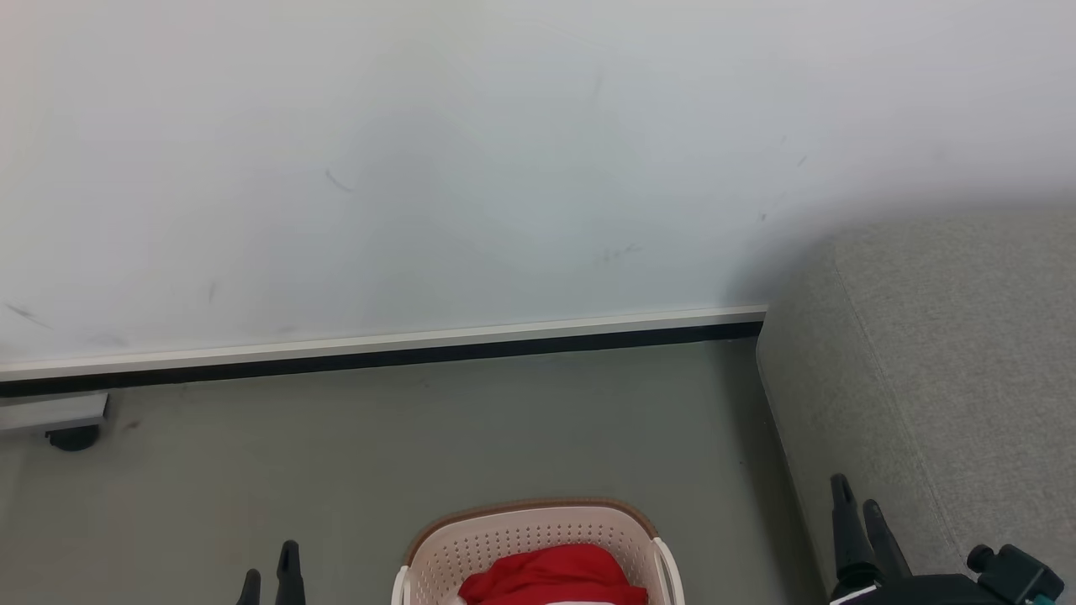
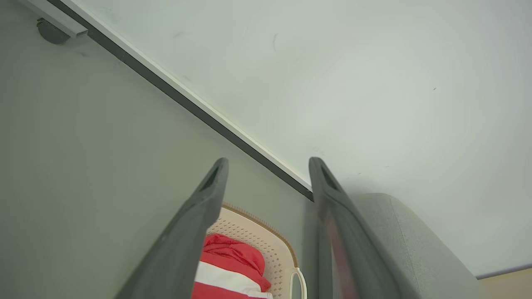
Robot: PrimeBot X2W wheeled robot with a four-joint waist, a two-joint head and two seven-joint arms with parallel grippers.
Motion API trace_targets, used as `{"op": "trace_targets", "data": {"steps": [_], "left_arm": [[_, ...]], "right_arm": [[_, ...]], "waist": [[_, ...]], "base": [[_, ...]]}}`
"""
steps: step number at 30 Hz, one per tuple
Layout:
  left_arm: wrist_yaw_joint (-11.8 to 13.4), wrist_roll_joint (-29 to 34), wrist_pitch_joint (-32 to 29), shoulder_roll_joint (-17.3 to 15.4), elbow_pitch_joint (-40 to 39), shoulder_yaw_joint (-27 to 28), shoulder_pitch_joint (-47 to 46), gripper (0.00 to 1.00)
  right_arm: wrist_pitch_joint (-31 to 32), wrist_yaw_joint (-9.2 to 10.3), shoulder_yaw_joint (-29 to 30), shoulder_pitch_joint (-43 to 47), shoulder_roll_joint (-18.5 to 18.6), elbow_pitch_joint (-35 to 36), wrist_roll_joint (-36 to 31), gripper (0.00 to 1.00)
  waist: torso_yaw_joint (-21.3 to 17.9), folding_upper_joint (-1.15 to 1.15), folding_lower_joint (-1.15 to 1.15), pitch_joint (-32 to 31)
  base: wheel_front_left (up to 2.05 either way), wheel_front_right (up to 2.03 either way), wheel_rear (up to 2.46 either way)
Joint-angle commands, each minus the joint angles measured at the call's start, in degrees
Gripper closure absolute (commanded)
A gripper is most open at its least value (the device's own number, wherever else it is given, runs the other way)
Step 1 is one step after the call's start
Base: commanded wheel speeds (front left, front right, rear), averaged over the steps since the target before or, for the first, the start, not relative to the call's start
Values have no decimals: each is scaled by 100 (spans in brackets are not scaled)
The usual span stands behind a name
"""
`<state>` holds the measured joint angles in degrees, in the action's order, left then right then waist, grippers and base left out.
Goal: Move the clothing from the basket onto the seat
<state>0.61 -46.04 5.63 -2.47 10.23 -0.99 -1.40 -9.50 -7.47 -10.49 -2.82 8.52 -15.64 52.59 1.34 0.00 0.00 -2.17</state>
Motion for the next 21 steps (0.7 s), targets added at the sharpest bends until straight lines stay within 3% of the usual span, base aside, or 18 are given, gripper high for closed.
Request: {"op": "trace_targets", "data": {"steps": [1, 10, 21], "left_arm": [[18, 314, 67, -74, -44, -60, -49, 0], [145, 1230, 214, -119, 32, -248, -45, 0], [340, 2092, 381, -249, 66, -381, -110, 0]], "right_arm": [[54, -2, 5, -11, -15, 80, -294, 0], [267, -2, -49, 96, -107, 191, -1295, 0], [416, -3, -156, 180, -210, 156, -1942, 0]], "waist": [[1, 0, 0, -6], [-7, 0, 0, -39], [-10, 0, 0, -84]], "base": [[0, 0, 0], [0, 0, 0], [0, 0, 0]]}}
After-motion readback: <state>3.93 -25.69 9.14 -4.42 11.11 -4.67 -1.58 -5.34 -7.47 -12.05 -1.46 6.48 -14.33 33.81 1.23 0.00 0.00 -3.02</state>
